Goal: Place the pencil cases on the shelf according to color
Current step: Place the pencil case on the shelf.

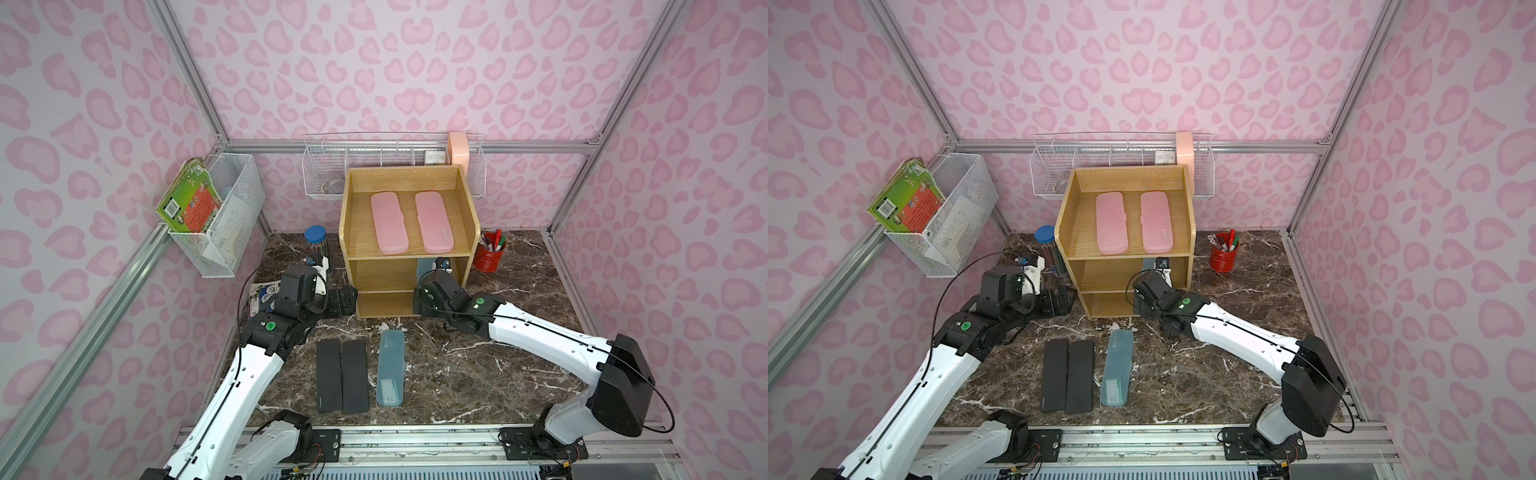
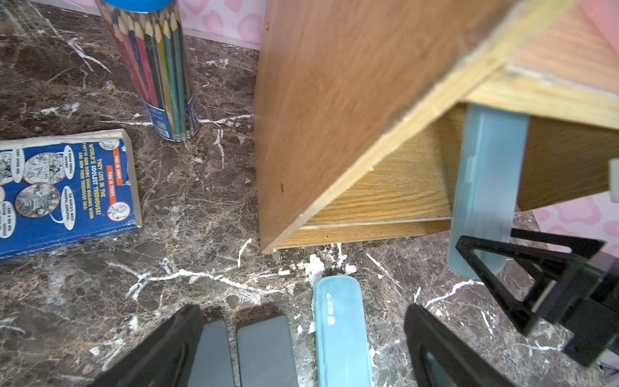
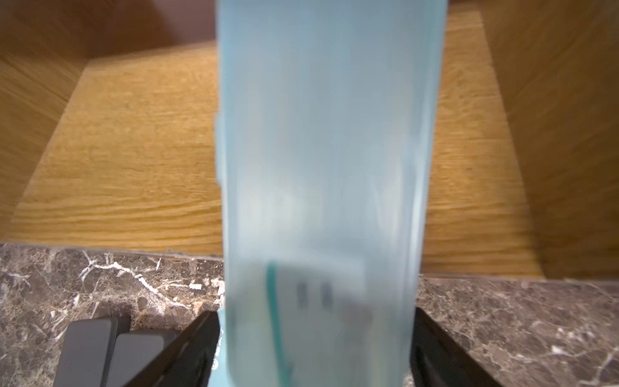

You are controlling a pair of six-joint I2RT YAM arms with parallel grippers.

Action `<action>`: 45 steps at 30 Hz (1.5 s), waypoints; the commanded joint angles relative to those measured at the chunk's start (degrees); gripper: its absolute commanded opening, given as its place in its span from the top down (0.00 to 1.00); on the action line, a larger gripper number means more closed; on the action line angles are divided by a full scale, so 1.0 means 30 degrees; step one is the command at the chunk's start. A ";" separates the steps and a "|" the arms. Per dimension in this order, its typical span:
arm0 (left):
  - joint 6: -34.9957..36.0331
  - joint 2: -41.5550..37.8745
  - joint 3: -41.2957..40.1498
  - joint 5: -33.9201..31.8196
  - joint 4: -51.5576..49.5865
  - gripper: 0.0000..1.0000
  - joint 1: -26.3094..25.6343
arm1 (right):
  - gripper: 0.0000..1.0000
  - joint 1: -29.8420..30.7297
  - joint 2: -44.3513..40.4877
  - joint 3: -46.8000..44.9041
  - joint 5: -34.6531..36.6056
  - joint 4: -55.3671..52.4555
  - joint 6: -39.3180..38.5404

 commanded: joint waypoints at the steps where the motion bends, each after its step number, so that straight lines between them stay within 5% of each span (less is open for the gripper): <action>1: 0.0028 0.0009 -0.0040 0.1082 0.0339 0.01 0.0006 | 0.08 -0.0258 0.0073 0.0244 -0.0066 0.1113 0.0674; 31: -0.0190 -0.0222 -0.0250 0.0792 0.0101 0.01 0.0134 | 0.06 0.2606 -0.5103 -0.2329 0.1573 0.0039 0.1471; 39: -0.0269 -0.0350 -0.0408 0.0713 0.0180 0.01 0.0158 | 0.55 0.4469 -0.5069 -0.3325 0.0744 0.1468 0.1888; 45: -0.0332 -0.0270 -0.0417 0.0802 0.0101 0.01 0.0219 | 0.62 0.4184 -0.3032 -0.3557 -0.0903 0.4293 0.1115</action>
